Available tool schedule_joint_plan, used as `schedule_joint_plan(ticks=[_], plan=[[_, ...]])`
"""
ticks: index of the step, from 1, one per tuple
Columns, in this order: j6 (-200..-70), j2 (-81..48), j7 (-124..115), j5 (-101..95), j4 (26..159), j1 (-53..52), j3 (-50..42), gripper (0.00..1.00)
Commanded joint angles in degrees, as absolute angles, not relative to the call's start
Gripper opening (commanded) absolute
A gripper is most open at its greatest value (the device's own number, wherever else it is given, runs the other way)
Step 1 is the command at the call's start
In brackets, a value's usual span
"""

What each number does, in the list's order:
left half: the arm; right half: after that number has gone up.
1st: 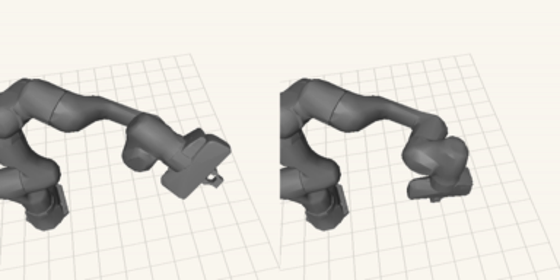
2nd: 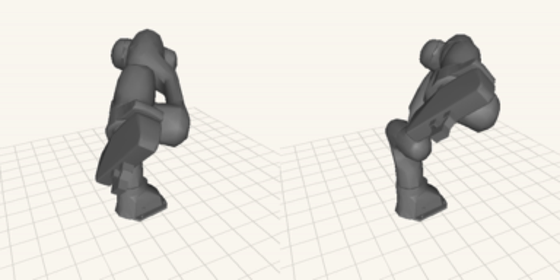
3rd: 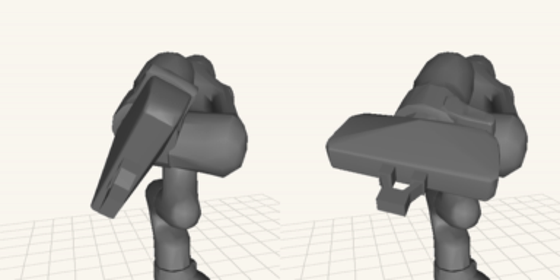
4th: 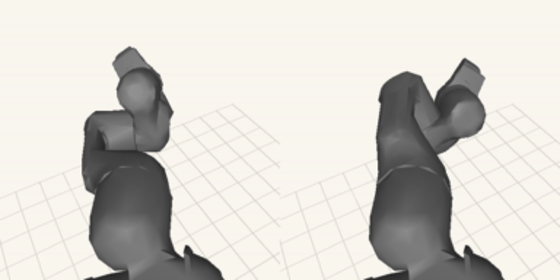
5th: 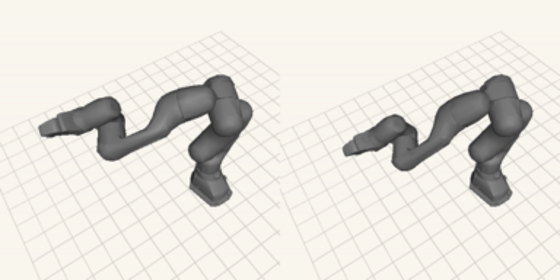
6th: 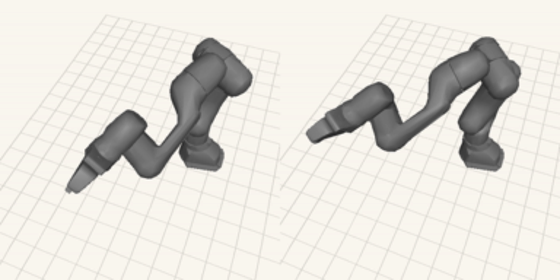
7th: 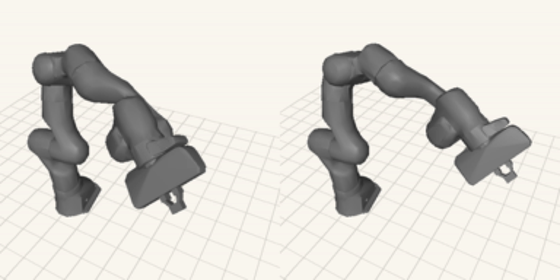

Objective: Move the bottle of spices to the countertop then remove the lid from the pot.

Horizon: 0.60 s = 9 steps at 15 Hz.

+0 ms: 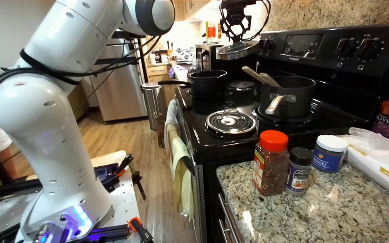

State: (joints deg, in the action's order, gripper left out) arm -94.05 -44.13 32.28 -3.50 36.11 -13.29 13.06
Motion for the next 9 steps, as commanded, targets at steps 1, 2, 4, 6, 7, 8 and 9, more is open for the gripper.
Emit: schedule_joint_plan(ticks=[1, 2, 4, 6, 7, 8, 9], plan=[[-95.0, -43.22, 32.48, -2.72, 37.32, -12.04, 13.25, 0.31], [-95.83, -42.23, 32.75, -2.51, 38.78, -11.12, 13.24, 0.31], [-97.81, -40.11, 32.76, -1.9, 42.18, -9.14, 13.37, 0.31], [-101.13, -38.5, 32.07, -1.11, 45.51, -7.18, 13.69, 0.31], [-102.82, -37.57, 32.1, 0.13, 47.73, -5.87, 14.18, 0.31], [-104.74, -36.54, 31.15, 1.4, 50.35, -4.78, 14.25, 0.31], [-106.53, -35.34, 30.59, 2.65, 53.57, -3.8, 14.2, 0.31]])
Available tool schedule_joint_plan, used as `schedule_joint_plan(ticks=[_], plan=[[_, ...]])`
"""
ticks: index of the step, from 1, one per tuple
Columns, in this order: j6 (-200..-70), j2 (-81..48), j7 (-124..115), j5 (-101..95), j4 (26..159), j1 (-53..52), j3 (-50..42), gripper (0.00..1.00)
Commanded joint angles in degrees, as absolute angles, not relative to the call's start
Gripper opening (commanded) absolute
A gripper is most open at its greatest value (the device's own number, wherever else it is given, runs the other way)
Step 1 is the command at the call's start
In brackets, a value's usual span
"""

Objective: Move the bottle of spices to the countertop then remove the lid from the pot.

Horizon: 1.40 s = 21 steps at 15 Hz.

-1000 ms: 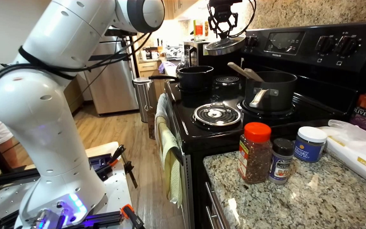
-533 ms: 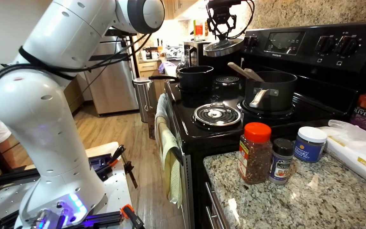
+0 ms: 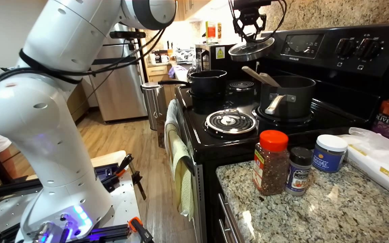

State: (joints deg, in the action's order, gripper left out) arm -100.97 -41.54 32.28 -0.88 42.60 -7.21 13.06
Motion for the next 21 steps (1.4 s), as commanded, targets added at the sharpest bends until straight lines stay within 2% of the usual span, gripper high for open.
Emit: schedule_joint_plan(ticks=[1, 6, 12, 13, 17, 18, 21], plan=[[-107.9, -34.35, 30.68, 4.01, 56.18, -2.85, 14.22, 0.31], [-115.39, -29.85, 29.15, 10.74, 69.54, 0.36, 13.54, 0.31], [-127.54, -22.31, 28.69, 9.68, 86.38, 0.14, 11.32, 0.31], [-123.63, -28.7, 28.81, 9.5, 77.7, -0.36, 11.34, 0.56], [-125.52, -25.11, 28.8, 9.48, 83.58, -0.39, 11.02, 0.56], [-125.53, -24.84, 28.8, 9.48, 83.81, -0.39, 10.98, 0.31], [-123.9, -24.41, 26.85, 7.6, 85.09, -1.34, 10.07, 0.31]])
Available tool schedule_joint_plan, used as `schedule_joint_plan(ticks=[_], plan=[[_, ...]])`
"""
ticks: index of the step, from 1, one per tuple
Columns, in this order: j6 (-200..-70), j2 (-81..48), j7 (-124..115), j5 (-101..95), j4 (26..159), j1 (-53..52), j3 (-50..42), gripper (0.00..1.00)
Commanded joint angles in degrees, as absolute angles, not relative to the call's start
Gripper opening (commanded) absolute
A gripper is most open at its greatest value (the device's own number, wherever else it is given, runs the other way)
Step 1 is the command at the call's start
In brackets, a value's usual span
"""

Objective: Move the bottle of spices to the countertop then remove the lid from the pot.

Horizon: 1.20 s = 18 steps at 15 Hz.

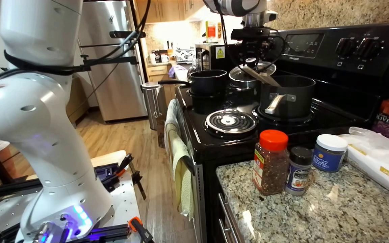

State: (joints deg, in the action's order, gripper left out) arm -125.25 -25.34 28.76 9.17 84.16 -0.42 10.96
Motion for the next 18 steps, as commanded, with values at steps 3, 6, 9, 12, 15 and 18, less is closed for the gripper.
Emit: schedule_joint_plan(ticks=[3, 6, 9, 12, 15, 18], plan=[[-124.34, -23.17, 26.44, 8.54, 88.91, -1.0, 9.87, 0.31], [-125.97, -21.55, 26.27, 10.26, 93.8, -0.43, 10.21, 0.31], [-128.4, -19.27, 26.2, 11.97, 99.33, -0.19, 10.52, 0.31], [-131.18, -15.37, 26.54, 14.71, 106.71, -0.14, 10.97, 0.31], [-135.47, -10.26, 25.32, 15.97, 114.9, -0.77, 10.52, 0.31], [-139.07, -5.95, 25.33, 17.1, 121.83, -1.01, 10.34, 0.31]])
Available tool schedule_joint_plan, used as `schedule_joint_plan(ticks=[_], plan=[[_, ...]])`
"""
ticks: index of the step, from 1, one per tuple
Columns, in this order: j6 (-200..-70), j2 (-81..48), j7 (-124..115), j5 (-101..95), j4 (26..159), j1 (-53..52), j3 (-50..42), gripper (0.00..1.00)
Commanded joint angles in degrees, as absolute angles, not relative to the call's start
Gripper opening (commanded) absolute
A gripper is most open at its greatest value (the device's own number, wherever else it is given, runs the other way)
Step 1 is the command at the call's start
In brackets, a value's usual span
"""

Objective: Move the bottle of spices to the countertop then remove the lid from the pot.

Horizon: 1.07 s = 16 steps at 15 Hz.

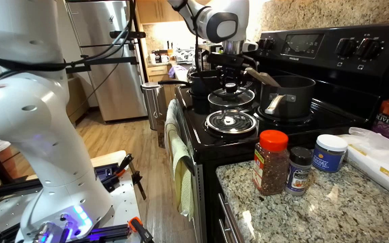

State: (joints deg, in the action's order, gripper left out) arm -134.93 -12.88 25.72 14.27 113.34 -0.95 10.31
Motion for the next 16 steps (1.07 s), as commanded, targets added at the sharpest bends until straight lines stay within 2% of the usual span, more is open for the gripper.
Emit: schedule_joint_plan(ticks=[1, 9, 16], plan=[[-140.35, -5.18, 25.85, 17.94, 123.2, -1.11, 10.34, 0.31], [-139.9, -6.23, 32.86, 25.82, 123.2, -2.5, 10.85, 0.31], [-142.89, -8.73, 28.22, 16.95, 121.34, -4.5, 10.21, 0.31]])
